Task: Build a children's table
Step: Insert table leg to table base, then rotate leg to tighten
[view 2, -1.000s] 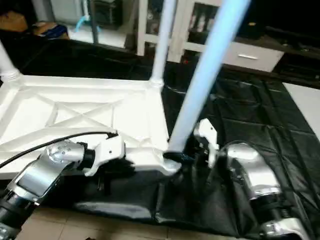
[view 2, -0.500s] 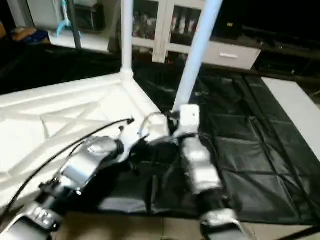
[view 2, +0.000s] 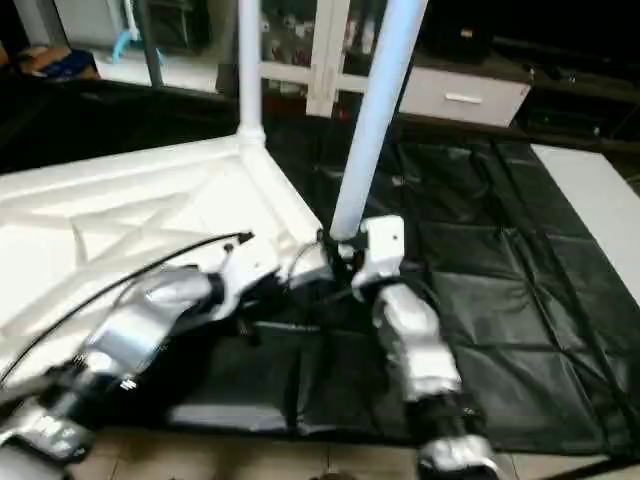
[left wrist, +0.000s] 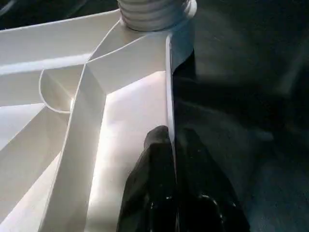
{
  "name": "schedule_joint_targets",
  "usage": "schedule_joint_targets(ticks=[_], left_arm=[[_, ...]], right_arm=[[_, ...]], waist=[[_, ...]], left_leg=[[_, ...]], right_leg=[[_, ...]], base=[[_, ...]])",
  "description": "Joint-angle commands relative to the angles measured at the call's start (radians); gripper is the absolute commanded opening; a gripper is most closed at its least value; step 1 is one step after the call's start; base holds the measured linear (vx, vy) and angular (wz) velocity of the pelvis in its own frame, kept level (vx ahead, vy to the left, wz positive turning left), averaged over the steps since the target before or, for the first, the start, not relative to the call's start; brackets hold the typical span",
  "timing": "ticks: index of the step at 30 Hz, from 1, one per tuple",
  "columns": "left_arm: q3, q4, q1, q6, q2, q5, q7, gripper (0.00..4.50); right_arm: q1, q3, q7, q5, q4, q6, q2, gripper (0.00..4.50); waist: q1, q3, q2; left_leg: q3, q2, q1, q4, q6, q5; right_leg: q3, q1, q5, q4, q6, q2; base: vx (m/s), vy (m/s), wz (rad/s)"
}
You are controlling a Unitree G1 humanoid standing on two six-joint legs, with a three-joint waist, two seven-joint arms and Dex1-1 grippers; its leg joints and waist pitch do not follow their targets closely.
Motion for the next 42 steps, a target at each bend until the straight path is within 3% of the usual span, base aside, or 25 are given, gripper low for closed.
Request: schedule_joint_targets(ticks=[1, 3, 6, 9, 15, 16, 17, 21, 23, 25, 27, 28, 29, 30, 31, 32, 36, 38, 40, 41, 42], left_arm=[[-0.078, -0.071, 0.061, -0.071, 0.039, -0.073, -0.183, 0.00], [-0.078, -0.082, 0.070, -0.070, 0.049, -0.082, -0.200, 0.00], [-0.063, -0.112, 0.091, -0.053, 0.071, -0.121, -0.240, 0.00], [-0.059, -0.118, 0.096, -0.057, 0.089, -0.130, -0.257, 0.00], [-0.050, -0.114, 0.098, -0.070, 0.100, -0.131, -0.274, 0.00], [-0.046, -0.117, 0.100, -0.071, 0.103, -0.132, -0.281, 0.00], [-0.045, -0.121, 0.101, -0.069, 0.105, -0.132, -0.285, 0.00], [-0.047, -0.128, 0.103, -0.063, 0.111, -0.136, -0.288, 0.00], [-0.050, -0.127, 0.102, -0.057, 0.112, -0.128, -0.280, 0.00], [-0.051, -0.116, 0.094, -0.029, 0.104, -0.103, -0.242, 0.00], [-0.044, -0.100, 0.084, 0.002, 0.086, -0.085, -0.197, 0.00], [-0.034, -0.086, 0.073, 0.028, 0.064, -0.078, -0.161, 0.00], [-0.033, -0.084, 0.072, 0.030, 0.061, -0.077, -0.157, 0.00], [-0.025, -0.067, 0.057, 0.046, 0.037, -0.062, -0.111, 0.00], [-0.008, -0.034, 0.028, 0.088, -0.019, -0.035, -0.020, 0.00], [-0.007, -0.032, 0.026, 0.090, -0.022, -0.033, -0.015, 0.00], [0.010, 0.023, -0.015, 0.127, -0.112, 0.002, 0.123, 0.00], [0.011, 0.046, -0.031, 0.140, -0.151, 0.012, 0.172, 0.00], [0.008, 0.059, -0.040, 0.141, -0.173, 0.020, 0.198, 0.00], [0.008, 0.059, -0.041, 0.140, -0.174, 0.021, 0.199, 0.00], [0.008, 0.066, -0.043, 0.138, -0.184, 0.022, 0.201, 0.00]], right_arm=[[0.021, 0.043, 0.225, 0.016, -0.069, 0.023, -0.092, 3.14], [0.027, 0.049, 0.277, 0.023, -0.080, 0.028, -0.120, 3.14], [0.034, 0.039, 0.434, 0.064, -0.092, 0.044, -0.214, 3.14], [0.032, 0.043, 0.540, 0.081, -0.084, 0.059, -0.276, 2.97], [0.011, 0.045, 0.637, 0.107, -0.067, 0.106, -0.316, 2.43], [0.004, 0.047, 0.675, 0.116, -0.064, 0.121, -0.326, 2.31], [0.002, 0.049, 0.696, 0.124, -0.066, 0.134, -0.331, 2.31], [-0.003, 0.042, 0.713, 0.140, -0.052, 0.154, -0.328, 2.01], [-0.008, 0.031, 0.650, 0.127, -0.031, 0.156, -0.301, 2.00], [-0.012, 0.027, 0.524, 0.068, 0.008, 0.136, -0.264, 1.99], [-0.015, 0.017, 0.396, 0.021, 0.042, 0.135, -0.227, 1.98], [-0.017, -0.004, 0.284, -0.002, 0.065, 0.141, -0.195, 1.98], [-0.017, -0.007, 0.272, -0.003, 0.068, 0.143, -0.191, 1.96], [-0.016, -0.036, 0.140, -0.021, 0.091, 0.155, -0.153, 1.96], [-0.012, -0.091, -0.105, -0.056, 0.129, 0.166, -0.083, 1.93], [-0.011, -0.094, -0.119, -0.057, 0.131, 0.167, -0.079, 1.93], [-0.009, -0.165, -0.486, -0.106, 0.168, 0.123, 0.045, 1.91], [-0.020, -0.168, -0.641, -0.153, 0.189, 0.061, 0.101, 1.91], [-0.057, -0.136, -0.657, -0.163, 0.234, 0.022, 0.143, 1.91], [-0.061, -0.134, -0.652, -0.162, 0.237, 0.017, 0.145, 1.91], [-0.103, -0.116, -0.599, -0.150, 0.260, -0.037, 0.178, 1.91]], waist=[[0.006, -0.051, 0.015], [0.010, -0.051, 0.016], [0.019, -0.051, 0.012], [0.024, -0.049, 0.011], [0.024, -0.048, 0.008], [0.025, -0.049, 0.000], [0.027, -0.049, 0.004], [0.029, -0.052, 0.002], [0.028, -0.051, 0.003], [0.025, -0.049, 0.004], [0.017, -0.046, 0.005], [0.010, -0.046, 0.005], [0.010, -0.046, 0.005], [0.003, -0.042, 0.005], [-0.004, -0.046, 0.007], [-0.011, -0.048, 0.005], [-0.011, -0.050, 0.014], [-0.010, -0.051, 0.009], [-0.012, -0.053, 0.009], [-0.010, -0.056, 0.023], [-0.014, -0.055, 0.016]], left_leg=[[-0.024, 0.060, 0.011, -0.079, 0.045, -0.203], [-0.022, 0.060, 0.018, -0.076, 0.051, -0.207], [-0.021, 0.061, 0.016, -0.076, 0.054, -0.189], [-0.019, 0.059, 0.016, -0.074, 0.064, -0.195], [-0.022, 0.059, 0.016, -0.075, 0.048, -0.220], [-0.021, 0.059, 0.016, -0.075, 0.049, -0.217], [-0.023, 0.060, 0.015, -0.074, 0.052, -0.204], [-0.022, 0.058, 0.014, -0.071, 0.065, -0.163], [-0.021, 0.058, 0.014, -0.071, 0.068, -0.153], [-0.021, 0.058, 0.014, -0.073, 0.057, -0.177], [-0.024, 0.056, 0.013, -0.078, 0.028, -0.223], [-0.031, 0.055, 0.011, -0.082, -0.003, -0.261], [-0.031, 0.055, 0.011, -0.082, -0.003, -0.261], [-0.032, 0.055, 0.012, -0.086, -0.031, -0.279], [-0.036, 0.054, 0.017, -0.086, -0.053, -0.307], [-0.038, 0.052, 0.015, -0.087, -0.067, -0.319], [-0.039, 0.047, 0.024, -0.085, -0.073, -0.378], [-0.036, 0.047, 0.023, -0.084, -0.072, -0.382], [-0.037, 0.044, 0.019, -0.084, -0.069, -0.373], [-0.039, 0.046, 0.021, -0.085, -0.068, -0.374], [-0.035, 0.046, 0.018, -0.084, -0.059, -0.379]], right_leg=[[0.036, 0.037, -0.150, -0.069, -0.226, -0.068], [0.035, 0.033, -0.141, -0.069, -0.237, -0.065], [0.036, 0.040, -0.130, -0.065, -0.245, -0.068], [0.037, 0.037, -0.159, -0.069, -0.250, -0.070], [0.036, 0.034, -0.252, -0.076, -0.229, -0.070], [0.035, 0.034, -0.254, -0.077, -0.227, -0.069], [0.035, 0.035, -0.246, -0.074, -0.228, -0.072], [0.035, 0.037, -0.199, -0.069, -0.236, -0.071], [0.034, 0.035, -0.191, -0.068, -0.242, -0.071], [0.034, 0.032, -0.229, -0.073, -0.237, -0.071], [0.033, 0.029, -0.300, -0.078, -0.221, -0.070], [0.032, 0.030, -0.367, -0.081, -0.191, -0.070], [0.032, 0.030, -0.367, -0.081, -0.191, -0.070], [0.032, 0.023, -0.404, -0.085, -0.172, -0.068], [0.033, 0.018, -0.428, -0.088, -0.159, -0.071], [0.032, 0.018, -0.430, -0.089, -0.149, -0.070], [0.032, 0.006, -0.436, -0.096, -0.124, -0.065], [0.033, 0.003, -0.419, -0.098, -0.108, -0.065], [0.032, 0.007, -0.399, -0.096, -0.108, -0.064], [0.033, 0.008, -0.378, -0.092, -0.112, -0.065], [0.032, 0.007, -0.348, -0.092, -0.118, -0.061]], base=[[0.000, 0.000, 0.00], [0.000, 0.000, 0.00], [0.000, 0.000, 0.00], [0.000, 0.000, 0.00], [0.000, 0.000, 0.00], [0.000, 0.000, 0.00], [0.000, 0.000, 0.00], [0.000, 0.000, 0.00], [0.000, 0.000, 0.00], [0.000, 0.000, 0.00], [0.000, 0.000, 0.00], [0.000, 0.000, 0.00], [0.000, 0.000, 0.00], [0.000, 0.000, 0.00], [0.000, 0.000, 0.00], [0.000, 0.000, 0.00], [0.000, 0.000, 0.00], [0.000, 0.000, 0.00], [0.000, 0.000, 0.00], [0.000, 0.000, 0.00], [0.000, 0.000, 0.00]])
